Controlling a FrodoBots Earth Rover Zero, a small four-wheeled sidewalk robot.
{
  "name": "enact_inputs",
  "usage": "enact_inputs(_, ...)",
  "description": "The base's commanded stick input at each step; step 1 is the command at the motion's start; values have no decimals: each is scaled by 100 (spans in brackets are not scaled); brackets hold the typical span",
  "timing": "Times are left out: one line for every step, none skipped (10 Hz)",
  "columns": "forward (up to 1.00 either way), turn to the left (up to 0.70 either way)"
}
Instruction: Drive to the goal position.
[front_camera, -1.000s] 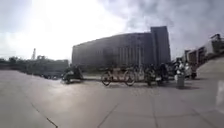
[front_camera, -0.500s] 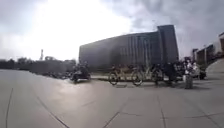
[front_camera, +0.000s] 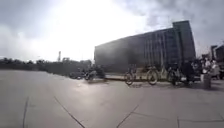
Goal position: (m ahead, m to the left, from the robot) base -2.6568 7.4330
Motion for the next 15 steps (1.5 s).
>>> enact_inputs(0,70)
enact_inputs(0,70)
enact_inputs(0,70)
enact_inputs(0,70)
enact_inputs(0,70)
enact_inputs(0,70)
enact_inputs(0,70)
enact_inputs(0,70)
enact_inputs(0,70)
enact_inputs(0,70)
enact_inputs(0,70)
enact_inputs(0,70)
enact_inputs(0,70)
enact_inputs(20,60)
enact_inputs(70,34)
